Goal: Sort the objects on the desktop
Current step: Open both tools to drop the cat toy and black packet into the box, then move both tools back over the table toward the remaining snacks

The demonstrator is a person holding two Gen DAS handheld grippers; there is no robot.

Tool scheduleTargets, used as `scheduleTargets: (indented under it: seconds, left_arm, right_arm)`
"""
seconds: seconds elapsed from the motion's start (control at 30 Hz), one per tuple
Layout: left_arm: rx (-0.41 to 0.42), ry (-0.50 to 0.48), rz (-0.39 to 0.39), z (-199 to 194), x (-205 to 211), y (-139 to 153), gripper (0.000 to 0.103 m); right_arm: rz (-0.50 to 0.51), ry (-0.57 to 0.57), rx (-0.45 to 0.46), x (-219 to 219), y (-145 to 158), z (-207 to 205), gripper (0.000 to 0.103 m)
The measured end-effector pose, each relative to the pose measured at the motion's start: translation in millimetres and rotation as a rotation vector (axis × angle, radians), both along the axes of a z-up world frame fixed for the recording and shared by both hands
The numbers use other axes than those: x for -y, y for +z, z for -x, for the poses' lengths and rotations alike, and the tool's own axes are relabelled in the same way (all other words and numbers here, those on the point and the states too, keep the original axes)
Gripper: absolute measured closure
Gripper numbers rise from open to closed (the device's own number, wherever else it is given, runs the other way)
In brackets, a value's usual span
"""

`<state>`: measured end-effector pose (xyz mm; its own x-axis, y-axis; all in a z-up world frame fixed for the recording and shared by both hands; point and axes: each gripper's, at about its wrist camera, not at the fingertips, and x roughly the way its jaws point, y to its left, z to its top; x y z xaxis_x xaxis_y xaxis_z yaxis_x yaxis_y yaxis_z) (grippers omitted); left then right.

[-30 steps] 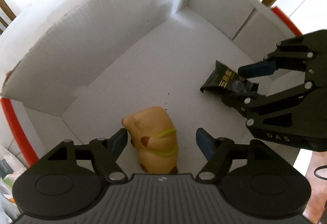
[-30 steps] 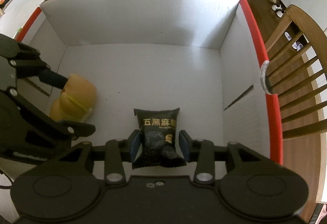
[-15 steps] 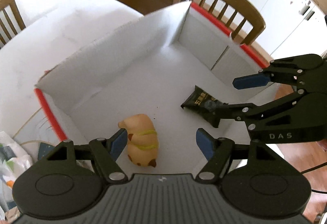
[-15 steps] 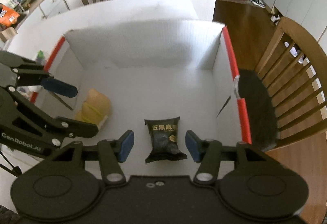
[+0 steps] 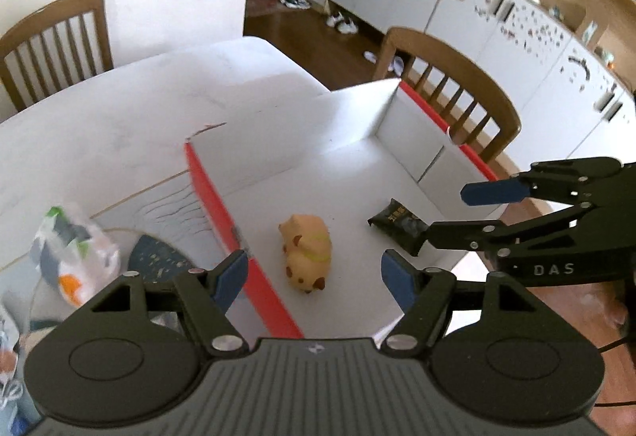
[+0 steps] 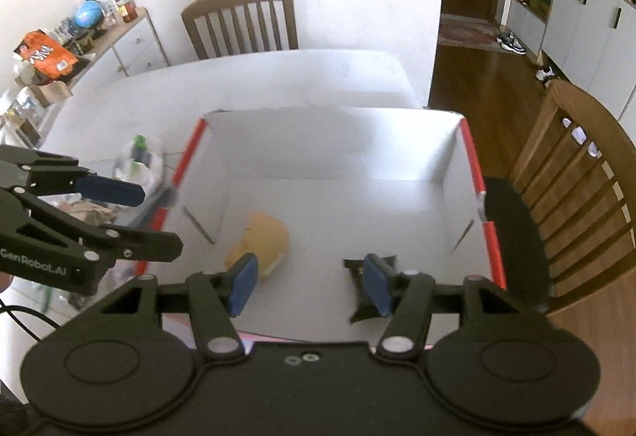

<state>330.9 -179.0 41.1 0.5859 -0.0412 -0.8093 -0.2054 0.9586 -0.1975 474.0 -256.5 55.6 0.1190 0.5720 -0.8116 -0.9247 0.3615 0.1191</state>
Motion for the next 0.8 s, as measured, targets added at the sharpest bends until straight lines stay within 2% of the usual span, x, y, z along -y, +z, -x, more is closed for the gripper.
scheduleTargets:
  seconds: [0.07, 0.13, 0.23, 0.37, 0.47, 0.8]
  left_arm:
    - [0.021, 0.011, 0.003, 16, -4, 5, 0.030]
    - [0.038, 0.018, -0.020, 31, -8, 8, 0.030]
    - [0.052, 0.029, -0.055, 54, -15, 11, 0.030]
    - [0.060, 0.043, -0.049, 82, -31, 12, 0.029]
    - [0.074, 0.043, -0.051, 102, -43, 12, 0.024]
    - [0.084, 0.056, -0.029, 163, -85, 3, 0.020]
  right_arm:
    - [-0.010, 0.008, 0.010, -2, 5, 11, 0.044]
    - [-0.022, 0.011, 0.015, -4, 10, 22, 0.039]
    - [-0.034, 0.011, 0.022, -10, 16, 39, 0.039]
    - [-0.039, 0.014, 0.025, -18, 18, 66, 0.038]
    - [-0.042, 0.015, 0.015, -25, 17, 86, 0.036]
    - [-0.037, 0.002, -0.004, -49, 3, 150, 0.034]
